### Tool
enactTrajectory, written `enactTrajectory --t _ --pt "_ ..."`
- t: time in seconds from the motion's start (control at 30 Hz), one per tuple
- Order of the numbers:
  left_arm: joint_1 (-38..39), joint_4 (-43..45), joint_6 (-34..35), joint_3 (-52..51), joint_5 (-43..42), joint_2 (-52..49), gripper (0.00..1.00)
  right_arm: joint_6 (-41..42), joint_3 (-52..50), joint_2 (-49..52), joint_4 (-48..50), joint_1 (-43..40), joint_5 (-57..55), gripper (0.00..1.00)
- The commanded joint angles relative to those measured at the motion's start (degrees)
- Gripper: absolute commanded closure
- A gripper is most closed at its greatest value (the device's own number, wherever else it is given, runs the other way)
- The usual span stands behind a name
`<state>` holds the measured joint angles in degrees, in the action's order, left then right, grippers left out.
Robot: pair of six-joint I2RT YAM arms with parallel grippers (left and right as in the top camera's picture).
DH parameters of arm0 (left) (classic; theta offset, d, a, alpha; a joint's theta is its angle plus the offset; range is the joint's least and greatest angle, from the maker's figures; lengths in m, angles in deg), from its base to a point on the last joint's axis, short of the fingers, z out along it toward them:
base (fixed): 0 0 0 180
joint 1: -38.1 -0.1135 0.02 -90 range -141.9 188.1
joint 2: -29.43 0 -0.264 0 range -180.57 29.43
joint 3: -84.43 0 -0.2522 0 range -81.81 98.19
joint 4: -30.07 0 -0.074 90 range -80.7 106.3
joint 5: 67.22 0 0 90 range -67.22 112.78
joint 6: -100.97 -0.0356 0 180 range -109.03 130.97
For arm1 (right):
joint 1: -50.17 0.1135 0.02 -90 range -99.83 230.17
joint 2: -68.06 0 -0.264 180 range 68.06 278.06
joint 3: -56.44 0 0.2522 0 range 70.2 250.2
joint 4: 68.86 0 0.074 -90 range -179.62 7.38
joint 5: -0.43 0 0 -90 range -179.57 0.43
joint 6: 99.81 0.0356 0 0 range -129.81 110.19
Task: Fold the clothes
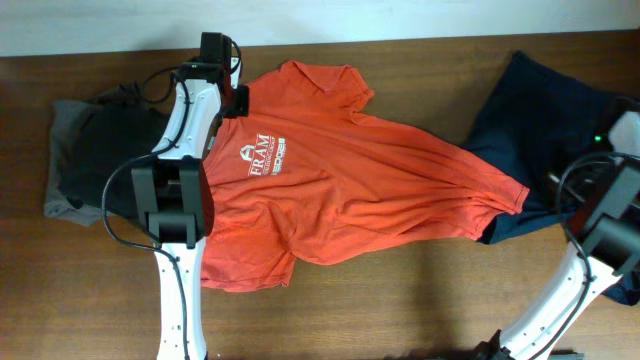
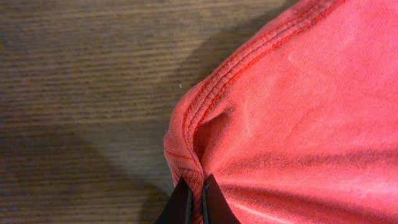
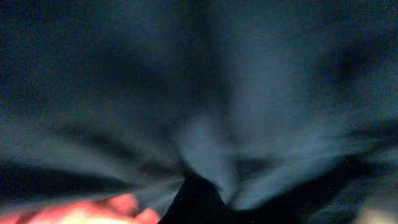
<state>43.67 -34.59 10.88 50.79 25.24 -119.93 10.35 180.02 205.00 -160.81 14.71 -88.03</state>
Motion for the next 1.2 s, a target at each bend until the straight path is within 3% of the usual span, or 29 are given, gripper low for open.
enactTrajectory --t 0.0,0.13,0.27,0.43,0.6,0.87,1.0,1.17 --pt "-0.1 -0.8 1.0 1.0 -0.1 2.4 1.00 3.3 7.0 3.7 -0.1 -9.6 -21.9 0.96" --pt "-0.1 -1.3 1.0 2.0 -0.1 2.6 1.00 3.0 18.9 3.7 -3.7 -14.2 -20.1 0.96" --pt "-0.1 -1.9 2.3 2.0 0.4 2.6 1.00 1.7 23.6 3.7 -5.7 -14.0 -16.6 0.96" --pt "0.0 -1.9 2.9 2.1 0.1 2.6 1.00 -14.6 23.6 3.6 -10.7 -12.3 15.7 0.96" --pt "0.0 -1.9 2.9 2.1 -0.3 2.8 1.00 -15.3 22.4 3.6 -14.0 -7.2 20.9 0.96" --pt "0.0 -2.9 2.9 2.1 -0.3 2.9 1.00 -4.6 9.0 3.6 -10.8 -0.3 1.2 0.96" --pt "0.0 -2.8 2.9 2.1 -0.3 2.9 1.00 -2.2 2.1 3.6 -7.3 -3.8 -4.2 0.96" --pt "-0.1 -2.8 2.9 2.2 -0.3 2.9 1.00 5.7 -0.1 3.7 -0.2 -13.4 -19.0 0.96"
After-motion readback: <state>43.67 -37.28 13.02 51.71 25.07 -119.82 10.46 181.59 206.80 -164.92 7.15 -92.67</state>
